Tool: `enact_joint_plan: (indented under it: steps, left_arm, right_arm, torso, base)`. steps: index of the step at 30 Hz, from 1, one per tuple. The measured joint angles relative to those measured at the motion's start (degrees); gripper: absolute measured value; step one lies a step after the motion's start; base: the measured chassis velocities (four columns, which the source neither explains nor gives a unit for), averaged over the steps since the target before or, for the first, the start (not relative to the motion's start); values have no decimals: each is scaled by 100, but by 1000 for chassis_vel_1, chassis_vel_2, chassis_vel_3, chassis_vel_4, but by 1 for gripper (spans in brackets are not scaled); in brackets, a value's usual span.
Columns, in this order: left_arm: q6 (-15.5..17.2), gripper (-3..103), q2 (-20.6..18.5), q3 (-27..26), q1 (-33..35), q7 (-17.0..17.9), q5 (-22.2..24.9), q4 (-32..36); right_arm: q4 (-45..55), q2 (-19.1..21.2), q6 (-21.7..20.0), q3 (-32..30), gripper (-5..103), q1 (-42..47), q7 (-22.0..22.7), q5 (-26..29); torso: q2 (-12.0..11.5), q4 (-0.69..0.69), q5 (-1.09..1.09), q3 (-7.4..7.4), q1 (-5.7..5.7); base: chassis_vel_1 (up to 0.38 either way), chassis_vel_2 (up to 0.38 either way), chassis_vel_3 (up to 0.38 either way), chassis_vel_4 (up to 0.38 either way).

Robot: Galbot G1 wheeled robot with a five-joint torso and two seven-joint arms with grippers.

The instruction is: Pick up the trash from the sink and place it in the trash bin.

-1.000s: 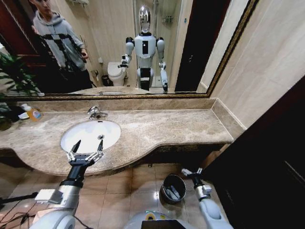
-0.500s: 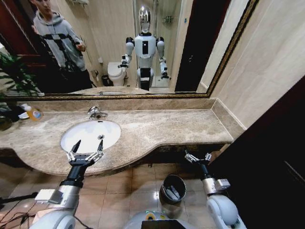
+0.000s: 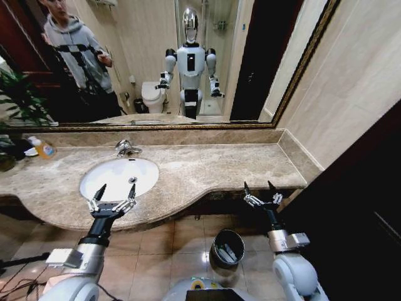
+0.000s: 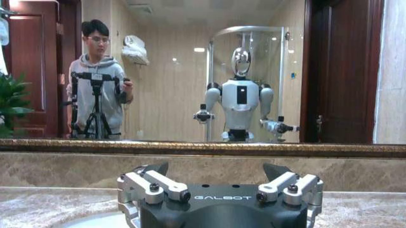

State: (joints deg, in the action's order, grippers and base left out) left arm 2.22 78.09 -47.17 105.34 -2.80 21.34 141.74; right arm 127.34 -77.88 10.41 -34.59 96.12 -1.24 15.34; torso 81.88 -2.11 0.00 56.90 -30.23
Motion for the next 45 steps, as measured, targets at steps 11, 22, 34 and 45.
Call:
enact_joint_plan:
  steps: [11, 22, 34, 45]
  left_arm:
    - [0, 100, 0, 0, 0, 0, 0, 0]
    - [0, 100, 0, 0, 0, 0, 0, 0]
    - [0, 100, 0, 0, 0, 0, 0, 0]
    - [0, 100, 0, 0, 0, 0, 0, 0]
  right_arm:
    - [199, -36, -54, 47, 100, 51, -77, -159]
    - [275, -35, -100, 70, 100, 86, -86, -197]
    - [269, -34, -101, 71, 100, 85, -90, -197]
    - [262, -34, -100, 69, 100, 83, -91, -196]
  torso:
    - [0, 0, 0, 0, 0]
    - [0, 0, 0, 0, 0]
    - [0, 0, 0, 0, 0]
    - [0, 0, 0, 0, 0]
  base:
    - [0, 0, 0, 0]
    - [0, 0, 0, 0]
    - [0, 0, 0, 0]
    - [0, 0, 0, 0]
